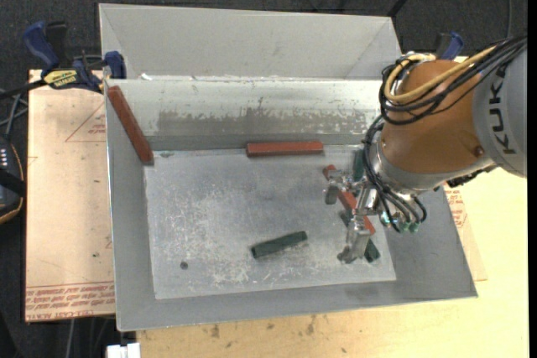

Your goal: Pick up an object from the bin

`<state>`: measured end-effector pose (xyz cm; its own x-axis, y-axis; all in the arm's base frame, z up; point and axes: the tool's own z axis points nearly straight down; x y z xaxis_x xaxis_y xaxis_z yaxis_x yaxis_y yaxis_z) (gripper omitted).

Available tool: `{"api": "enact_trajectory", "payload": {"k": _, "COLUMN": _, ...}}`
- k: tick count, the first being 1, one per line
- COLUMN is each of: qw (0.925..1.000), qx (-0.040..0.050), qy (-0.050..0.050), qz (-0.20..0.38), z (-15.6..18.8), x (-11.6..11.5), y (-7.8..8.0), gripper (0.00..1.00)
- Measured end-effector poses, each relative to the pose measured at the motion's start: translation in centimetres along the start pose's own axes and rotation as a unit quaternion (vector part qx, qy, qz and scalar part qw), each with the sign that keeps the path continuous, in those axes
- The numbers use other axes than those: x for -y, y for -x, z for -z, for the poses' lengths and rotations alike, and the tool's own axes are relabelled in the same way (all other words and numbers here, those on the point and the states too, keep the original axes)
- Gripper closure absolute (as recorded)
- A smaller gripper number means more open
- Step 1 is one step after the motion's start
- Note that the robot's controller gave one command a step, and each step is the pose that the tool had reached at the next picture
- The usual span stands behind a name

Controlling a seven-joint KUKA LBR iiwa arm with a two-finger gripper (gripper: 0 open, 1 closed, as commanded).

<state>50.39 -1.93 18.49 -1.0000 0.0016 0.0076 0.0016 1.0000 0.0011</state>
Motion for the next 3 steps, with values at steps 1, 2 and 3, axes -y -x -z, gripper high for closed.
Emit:
{"api": "enact_trajectory", "payload": {"k": 1, "qw": 1.0, "qx": 0.004, "qy": 0.0, "qz": 0.0, "z": 0.4, "x": 0.0, "y": 0.2, "gripper": 0.0}}
{"api": "enact_trajectory", "payload": {"k": 2, "qw": 0.988, "qx": 0.004, "qy": 0.0, "qz": 0.154, "z": -10.1, "x": -7.2, "y": 3.3, "gripper": 1.0}}
{"api": "enact_trajectory", "payload": {"k": 3, "qw": 0.988, "qx": 0.0041, "qy": 0.0, "qz": 0.154, "z": -10.0, "x": -7.2, "y": 3.3, "gripper": 1.0}}
